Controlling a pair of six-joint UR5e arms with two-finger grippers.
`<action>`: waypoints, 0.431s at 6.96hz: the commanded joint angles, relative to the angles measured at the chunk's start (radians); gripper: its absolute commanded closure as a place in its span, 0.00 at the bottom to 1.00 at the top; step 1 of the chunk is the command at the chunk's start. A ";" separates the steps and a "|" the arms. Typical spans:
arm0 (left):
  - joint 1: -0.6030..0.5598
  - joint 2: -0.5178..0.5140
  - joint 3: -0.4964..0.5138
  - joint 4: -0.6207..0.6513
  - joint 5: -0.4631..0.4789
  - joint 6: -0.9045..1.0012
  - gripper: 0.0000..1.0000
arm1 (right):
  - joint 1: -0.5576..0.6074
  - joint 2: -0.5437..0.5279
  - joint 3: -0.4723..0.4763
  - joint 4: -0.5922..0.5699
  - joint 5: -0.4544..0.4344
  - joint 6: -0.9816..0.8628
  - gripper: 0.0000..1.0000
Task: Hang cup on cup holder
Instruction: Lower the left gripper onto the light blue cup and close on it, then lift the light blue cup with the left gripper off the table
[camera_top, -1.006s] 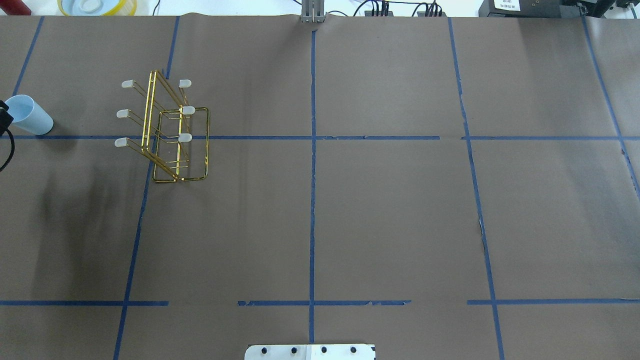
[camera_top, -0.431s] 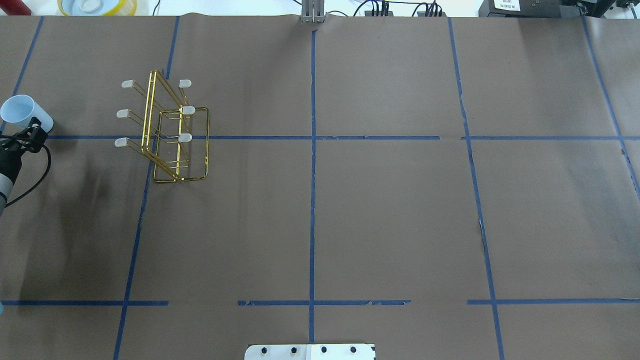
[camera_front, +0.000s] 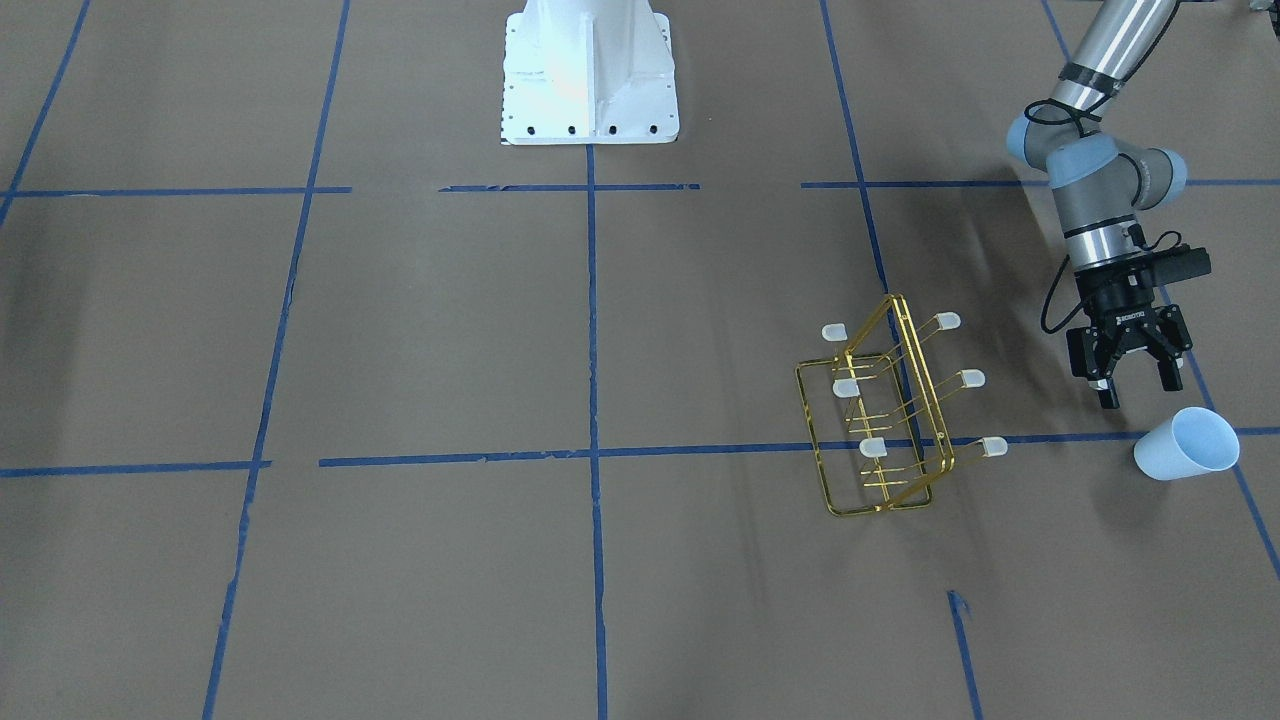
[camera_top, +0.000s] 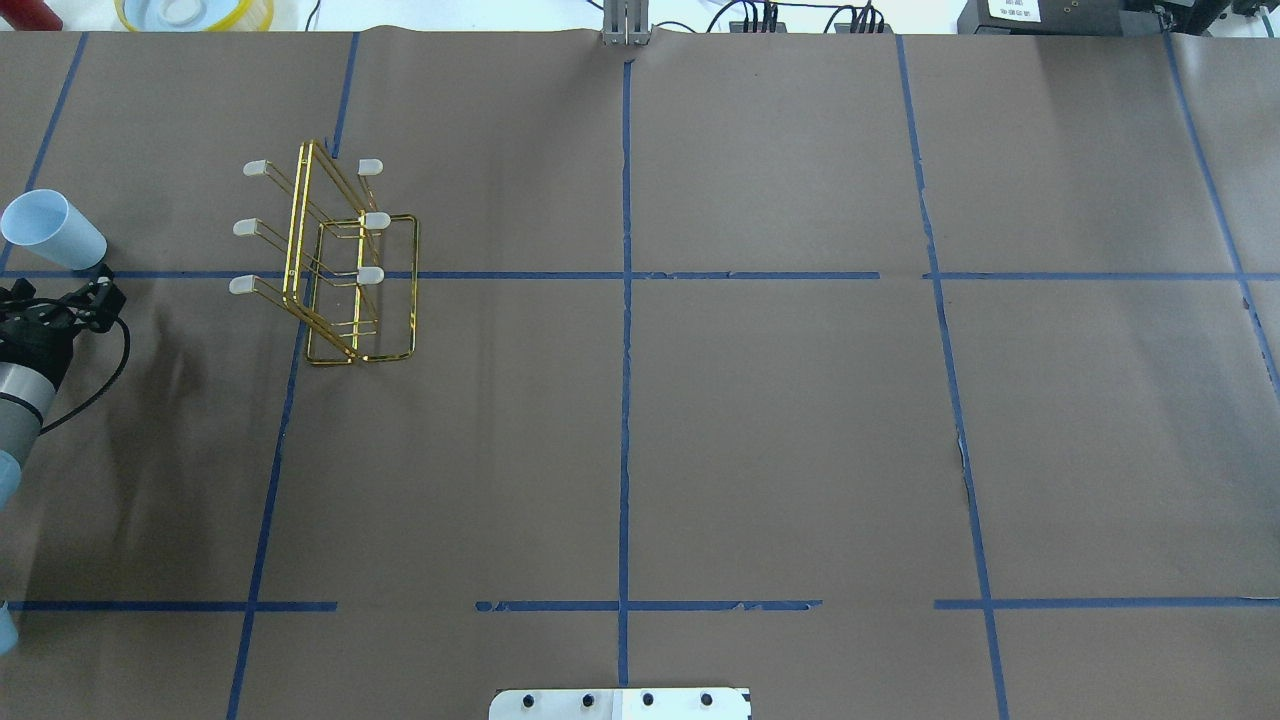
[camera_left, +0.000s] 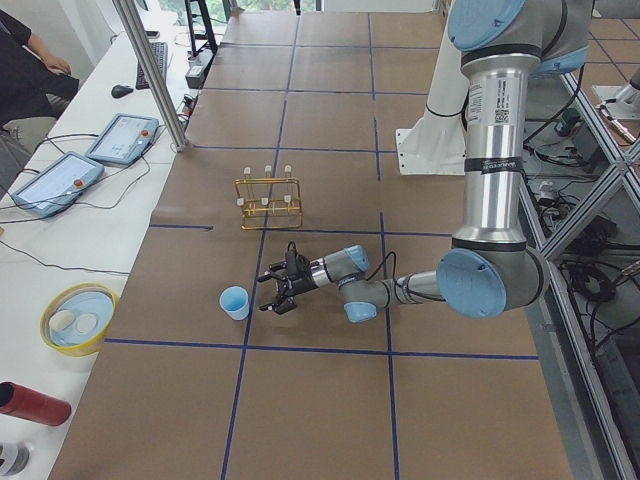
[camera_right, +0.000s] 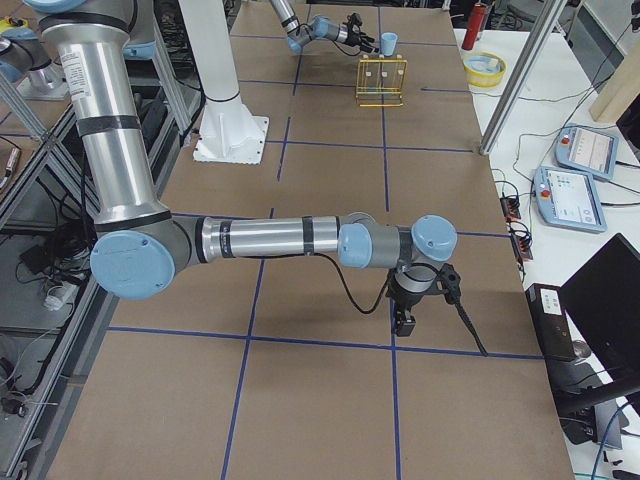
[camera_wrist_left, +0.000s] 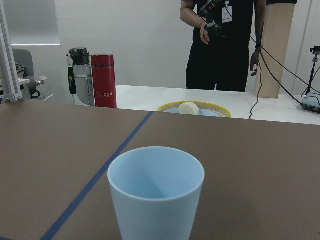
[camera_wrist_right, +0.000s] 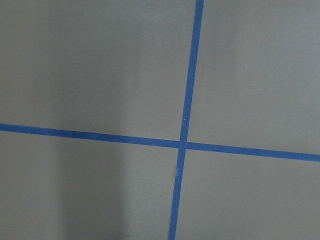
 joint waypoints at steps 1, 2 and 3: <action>-0.009 -0.001 0.025 -0.003 -0.011 0.040 0.00 | 0.000 0.000 0.000 0.000 0.000 0.001 0.00; -0.032 -0.001 0.025 -0.003 -0.022 0.039 0.00 | 0.000 0.000 0.000 0.000 0.000 0.000 0.00; -0.064 -0.017 0.025 -0.003 -0.035 0.039 0.00 | 0.000 0.000 0.000 0.000 0.000 0.000 0.00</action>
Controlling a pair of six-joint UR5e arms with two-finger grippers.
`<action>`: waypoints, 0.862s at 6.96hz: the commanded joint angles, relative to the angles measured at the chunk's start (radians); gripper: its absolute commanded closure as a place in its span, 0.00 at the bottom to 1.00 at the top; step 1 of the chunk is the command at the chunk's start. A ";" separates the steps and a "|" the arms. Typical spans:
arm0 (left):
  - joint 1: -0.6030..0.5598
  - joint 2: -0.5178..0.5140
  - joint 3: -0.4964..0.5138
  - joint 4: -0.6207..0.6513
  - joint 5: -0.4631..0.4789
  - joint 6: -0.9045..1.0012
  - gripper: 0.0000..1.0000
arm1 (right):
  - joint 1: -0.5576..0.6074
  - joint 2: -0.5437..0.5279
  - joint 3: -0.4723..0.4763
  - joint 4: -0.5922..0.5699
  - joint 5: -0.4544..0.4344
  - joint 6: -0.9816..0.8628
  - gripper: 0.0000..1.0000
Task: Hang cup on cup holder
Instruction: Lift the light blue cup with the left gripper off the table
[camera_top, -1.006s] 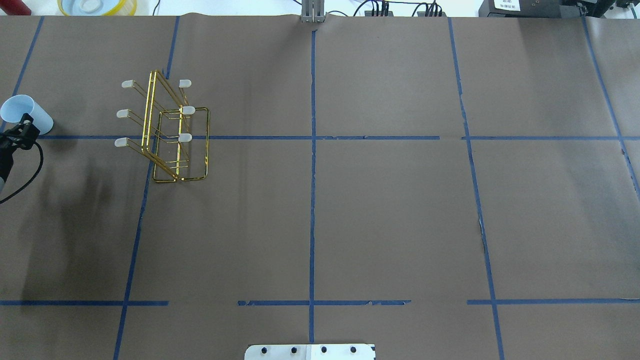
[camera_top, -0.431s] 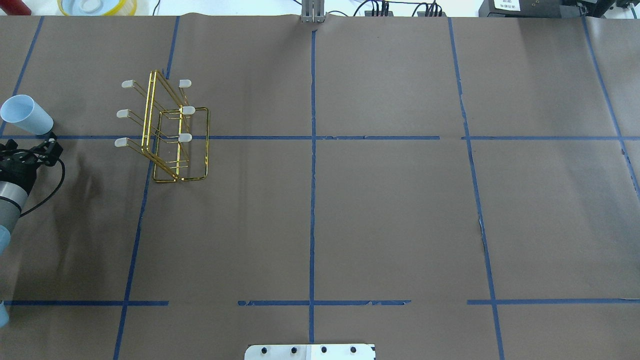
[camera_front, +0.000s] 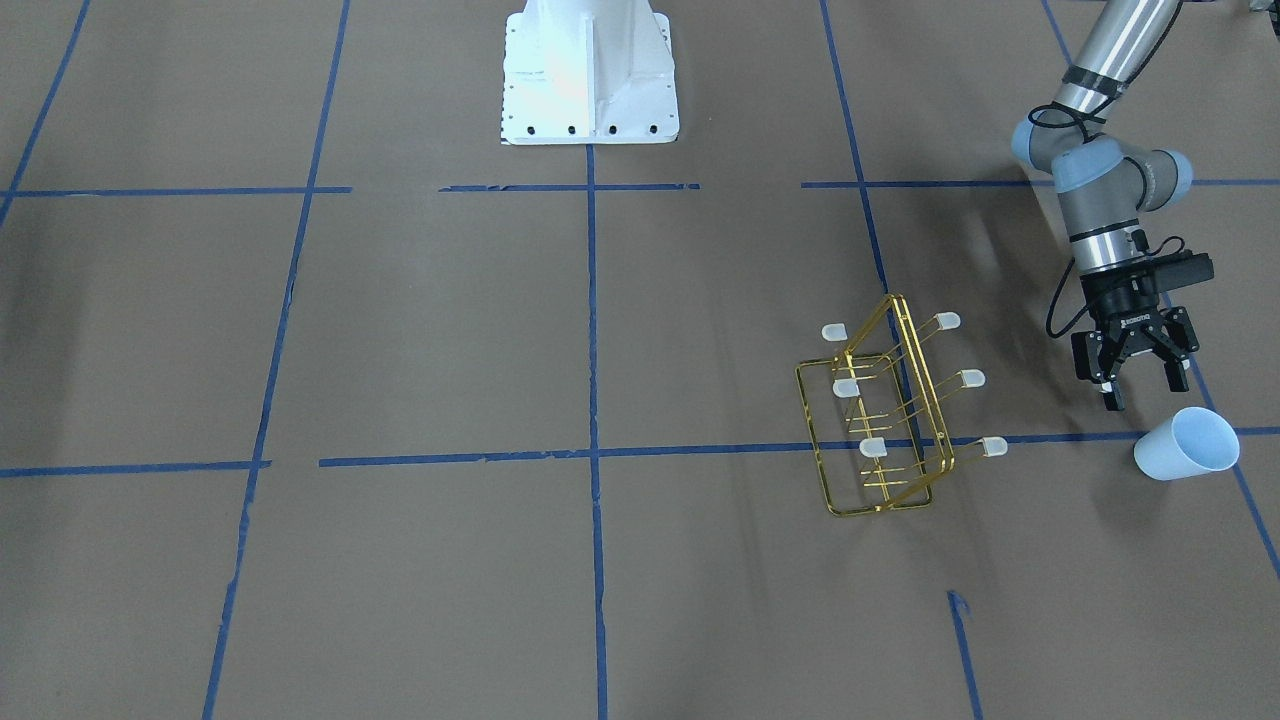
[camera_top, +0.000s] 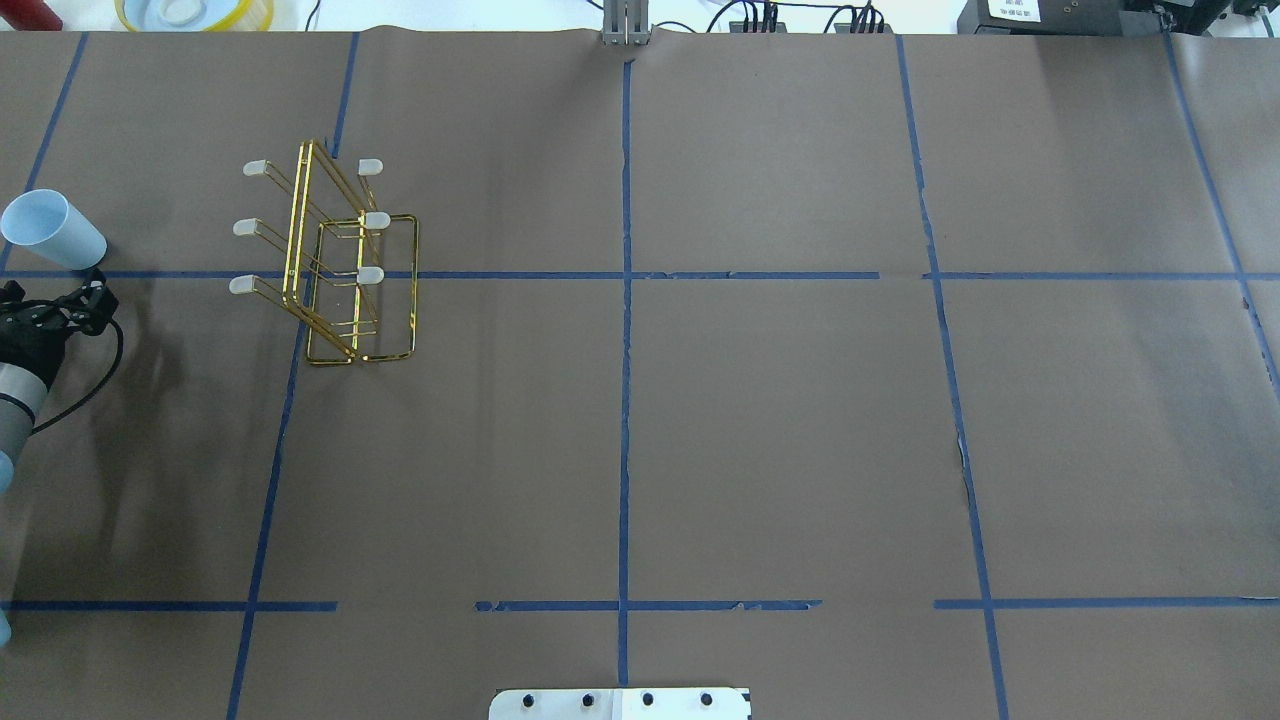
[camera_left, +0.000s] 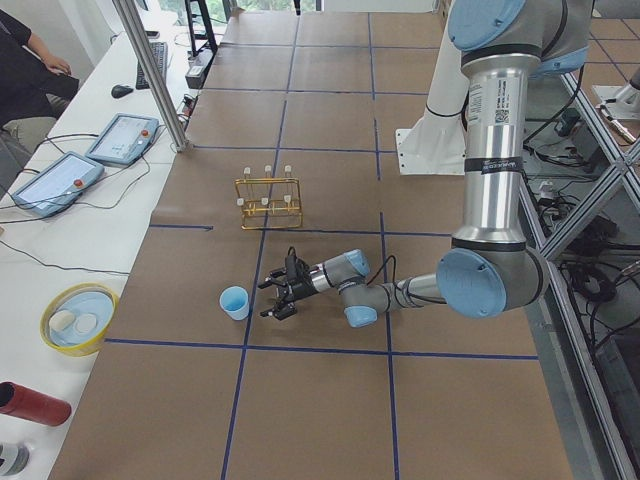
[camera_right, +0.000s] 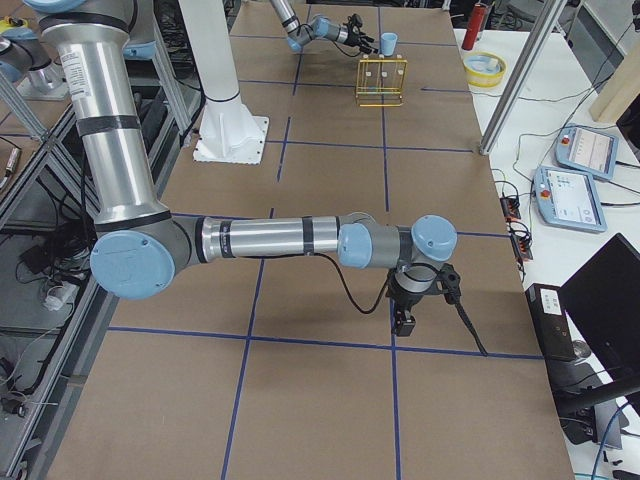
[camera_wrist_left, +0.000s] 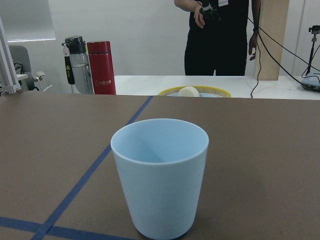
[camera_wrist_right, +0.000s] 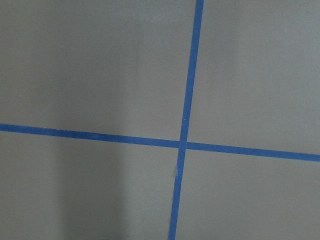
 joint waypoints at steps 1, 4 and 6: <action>-0.070 -0.037 0.003 0.001 -0.034 0.004 0.00 | 0.000 0.000 0.000 0.000 0.000 0.000 0.00; -0.104 -0.093 0.076 0.020 -0.039 0.000 0.00 | 0.000 0.000 0.000 0.000 0.000 0.000 0.00; -0.104 -0.100 0.096 0.052 -0.041 0.002 0.00 | 0.000 0.000 0.000 0.000 0.000 0.000 0.00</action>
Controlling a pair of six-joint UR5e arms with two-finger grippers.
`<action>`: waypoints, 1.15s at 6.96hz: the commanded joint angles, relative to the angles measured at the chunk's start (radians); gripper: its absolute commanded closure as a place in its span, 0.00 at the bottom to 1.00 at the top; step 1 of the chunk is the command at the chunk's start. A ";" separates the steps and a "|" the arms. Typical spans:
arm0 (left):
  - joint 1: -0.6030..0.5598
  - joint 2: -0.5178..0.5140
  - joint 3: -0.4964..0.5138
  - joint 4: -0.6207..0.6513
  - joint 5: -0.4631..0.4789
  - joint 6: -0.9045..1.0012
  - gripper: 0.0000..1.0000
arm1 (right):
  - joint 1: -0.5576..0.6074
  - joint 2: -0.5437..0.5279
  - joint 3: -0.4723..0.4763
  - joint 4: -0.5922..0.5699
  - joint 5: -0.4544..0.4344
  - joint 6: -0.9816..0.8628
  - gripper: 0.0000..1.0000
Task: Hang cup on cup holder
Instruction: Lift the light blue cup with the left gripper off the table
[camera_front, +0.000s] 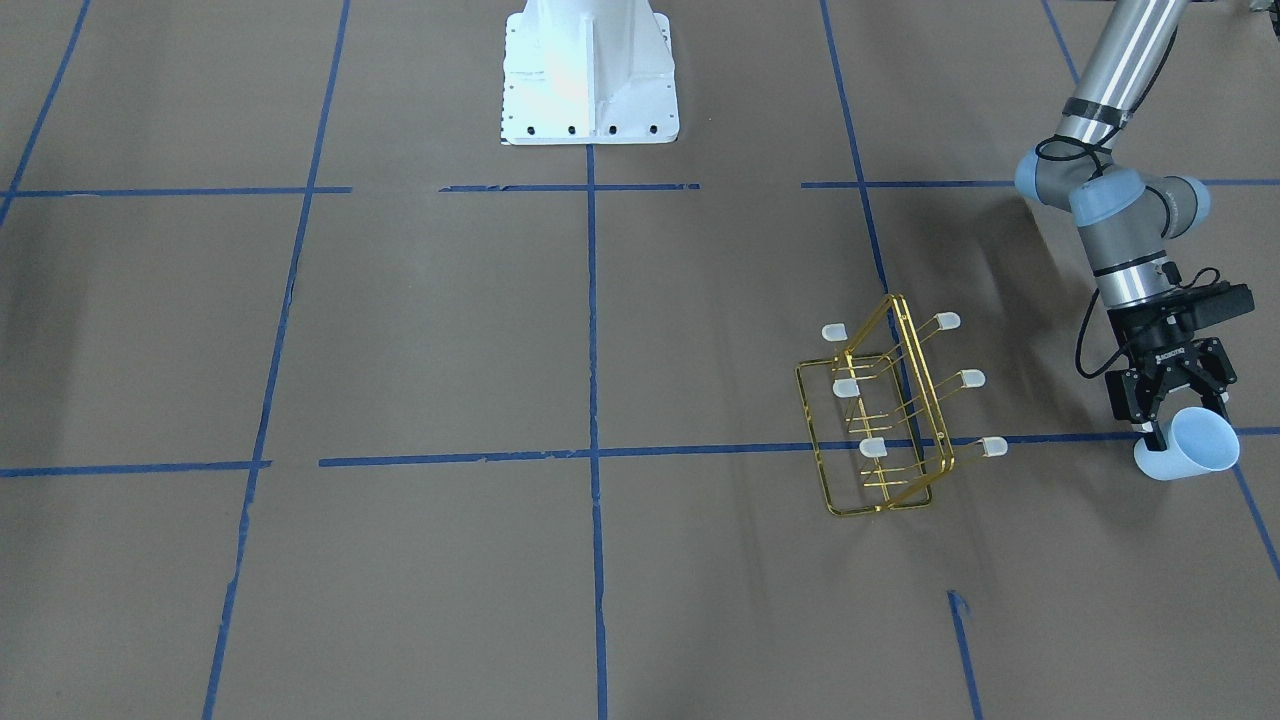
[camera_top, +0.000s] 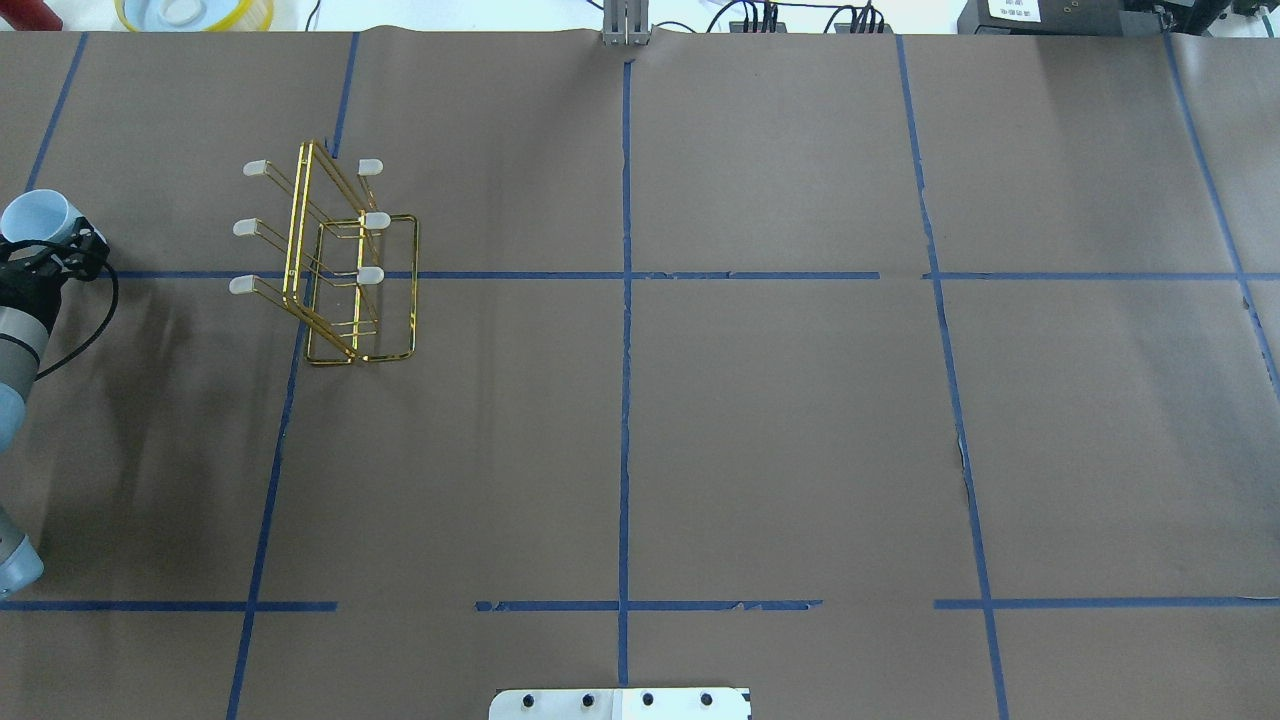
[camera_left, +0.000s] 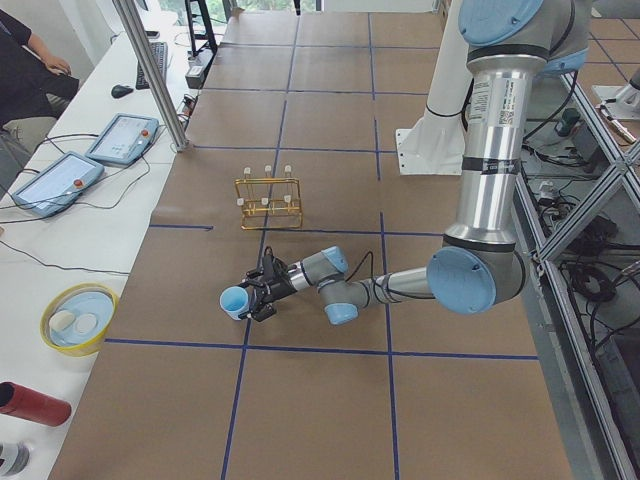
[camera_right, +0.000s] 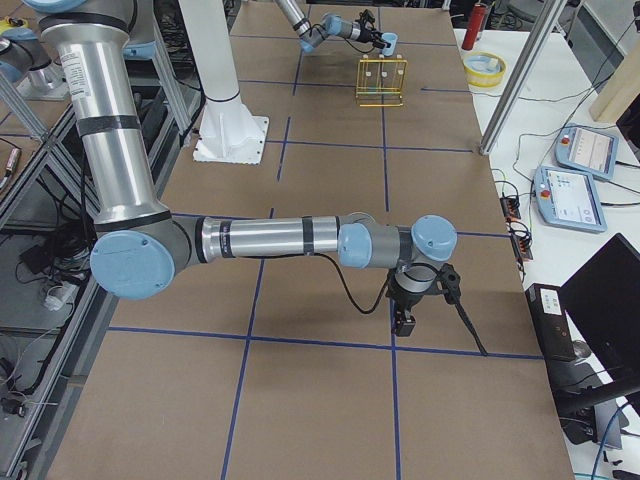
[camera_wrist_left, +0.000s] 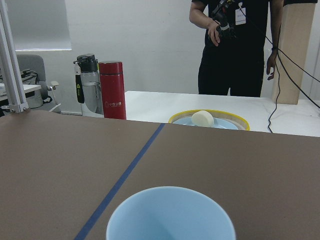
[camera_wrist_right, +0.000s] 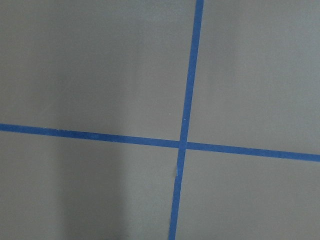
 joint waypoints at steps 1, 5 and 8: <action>-0.001 -0.033 0.052 0.014 -0.001 -0.001 0.00 | 0.000 0.000 0.000 0.000 0.000 0.000 0.00; -0.007 -0.044 0.077 0.016 -0.016 -0.002 0.00 | 0.000 0.000 0.000 0.000 0.000 0.000 0.00; -0.007 -0.071 0.115 0.016 -0.036 -0.012 0.00 | 0.000 0.000 0.000 0.000 0.000 0.000 0.00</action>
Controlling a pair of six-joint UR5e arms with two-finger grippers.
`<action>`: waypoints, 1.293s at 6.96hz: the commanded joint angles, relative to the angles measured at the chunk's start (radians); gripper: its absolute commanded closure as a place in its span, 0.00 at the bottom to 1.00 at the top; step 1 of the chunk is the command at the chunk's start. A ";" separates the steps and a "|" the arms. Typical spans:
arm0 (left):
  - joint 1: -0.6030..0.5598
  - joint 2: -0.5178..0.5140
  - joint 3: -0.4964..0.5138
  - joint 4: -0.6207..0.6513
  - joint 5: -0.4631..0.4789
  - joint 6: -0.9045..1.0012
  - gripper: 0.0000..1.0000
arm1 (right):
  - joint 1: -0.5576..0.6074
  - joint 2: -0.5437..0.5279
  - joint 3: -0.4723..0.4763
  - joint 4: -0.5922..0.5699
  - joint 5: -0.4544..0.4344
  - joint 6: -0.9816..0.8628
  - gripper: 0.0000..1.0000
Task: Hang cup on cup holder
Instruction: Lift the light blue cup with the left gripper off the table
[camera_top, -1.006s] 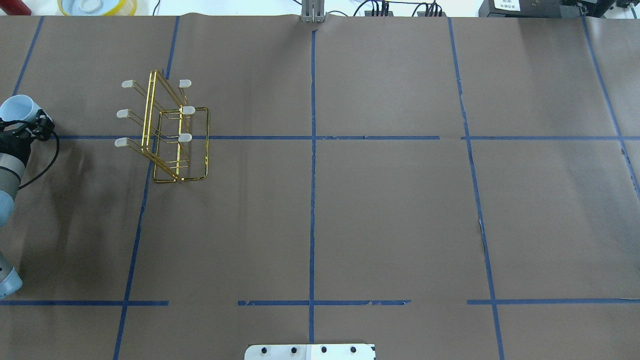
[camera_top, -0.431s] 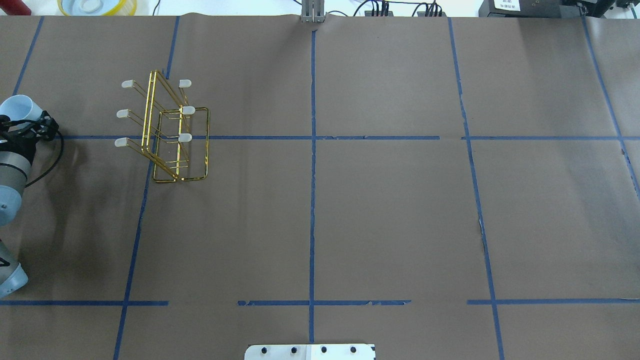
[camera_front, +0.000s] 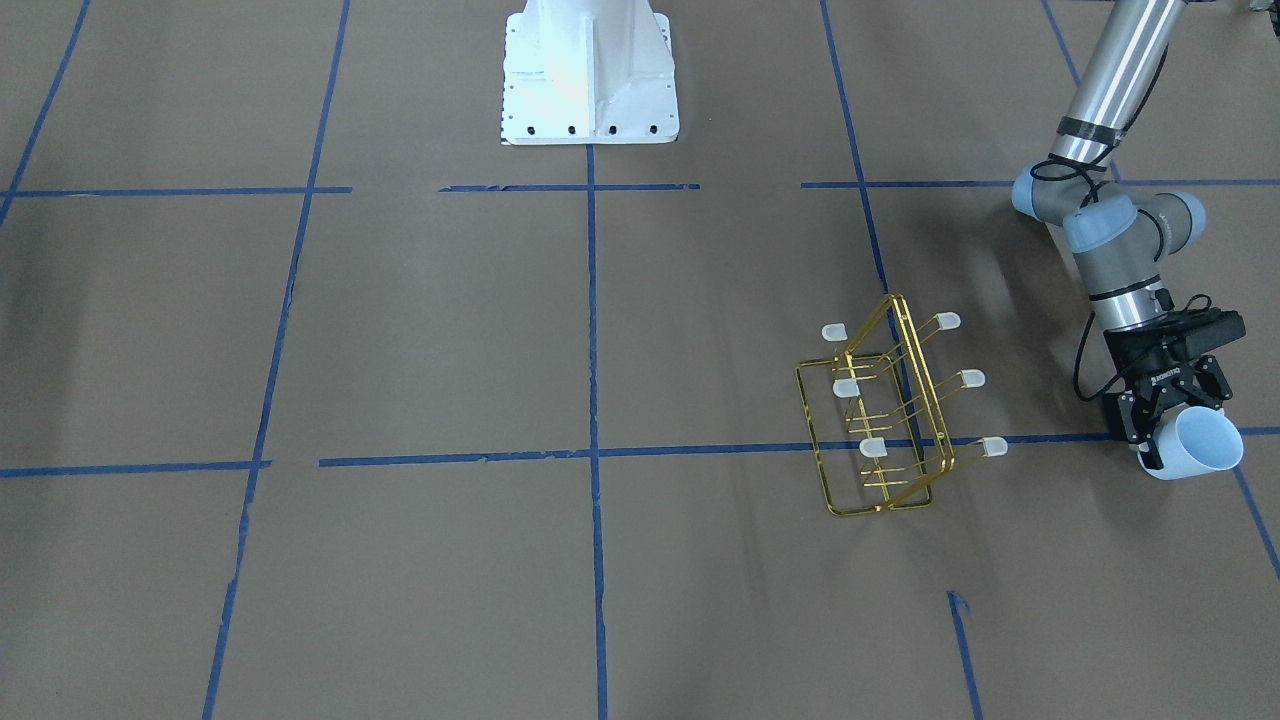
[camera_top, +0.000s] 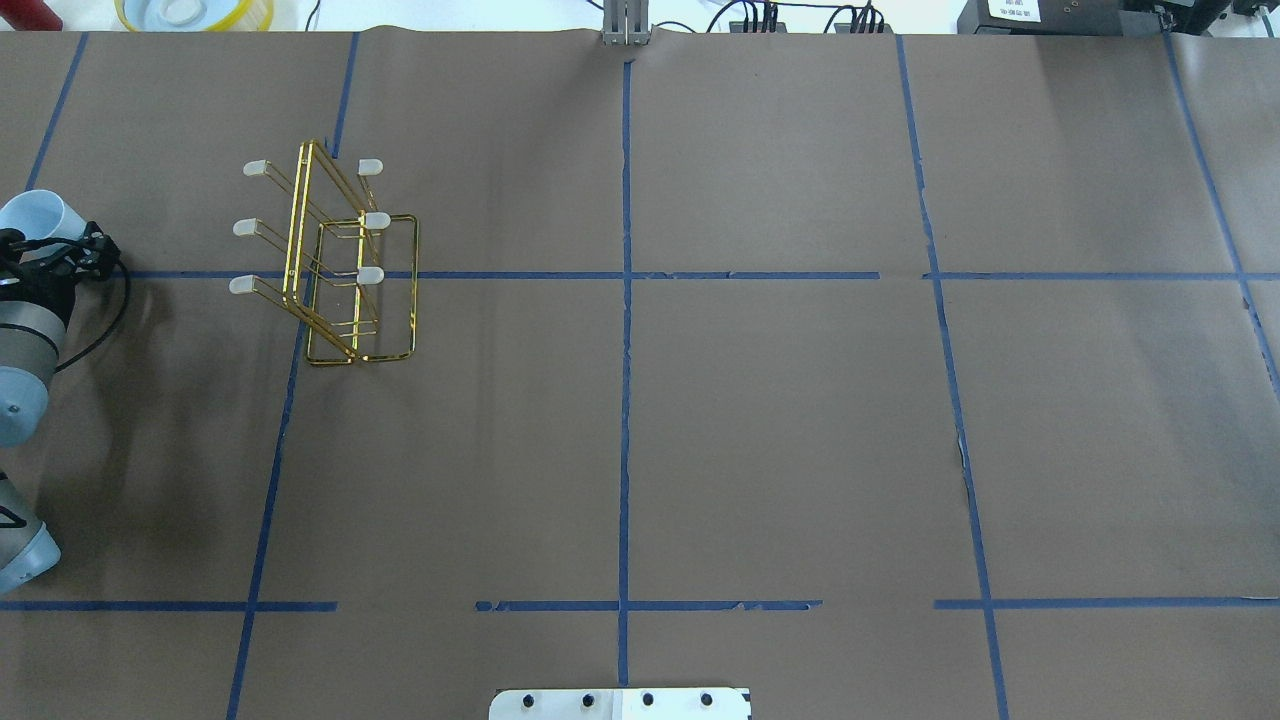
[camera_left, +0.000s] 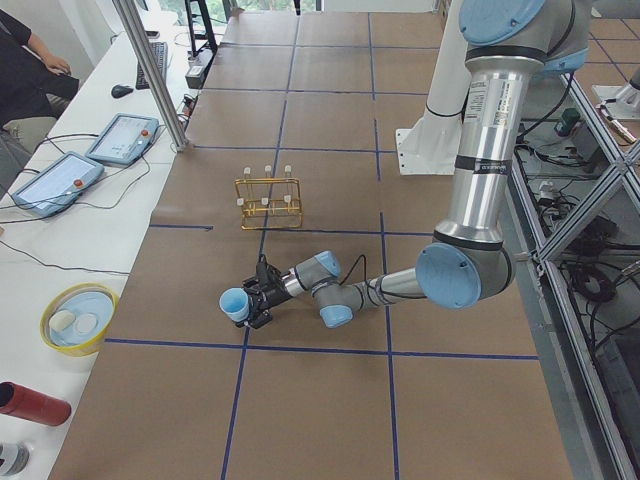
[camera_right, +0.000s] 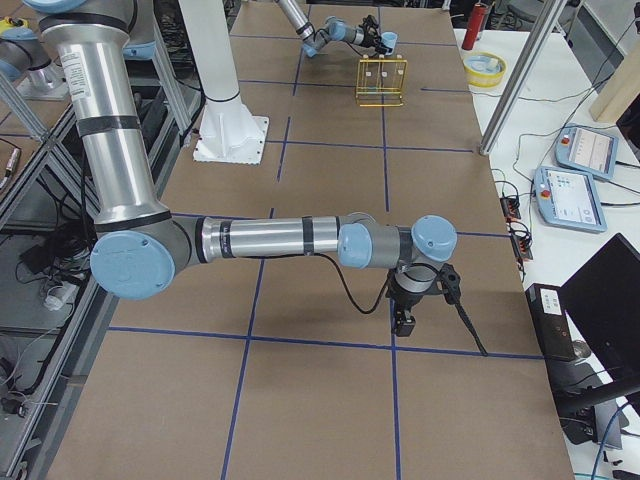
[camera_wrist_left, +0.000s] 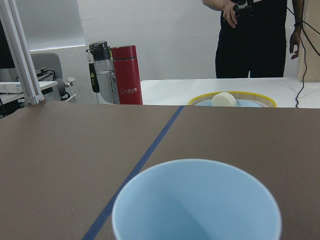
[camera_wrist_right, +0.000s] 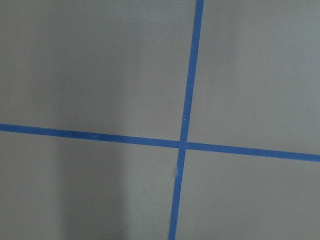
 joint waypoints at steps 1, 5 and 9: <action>-0.002 -0.008 0.010 0.000 -0.014 -0.008 0.02 | 0.000 0.000 0.000 0.000 0.000 0.002 0.00; 0.000 -0.010 0.014 0.000 -0.014 -0.008 0.22 | 0.000 0.000 0.000 0.000 0.000 0.000 0.00; -0.076 0.019 -0.151 -0.008 -0.095 0.326 1.00 | 0.000 0.000 0.000 0.000 0.000 0.000 0.00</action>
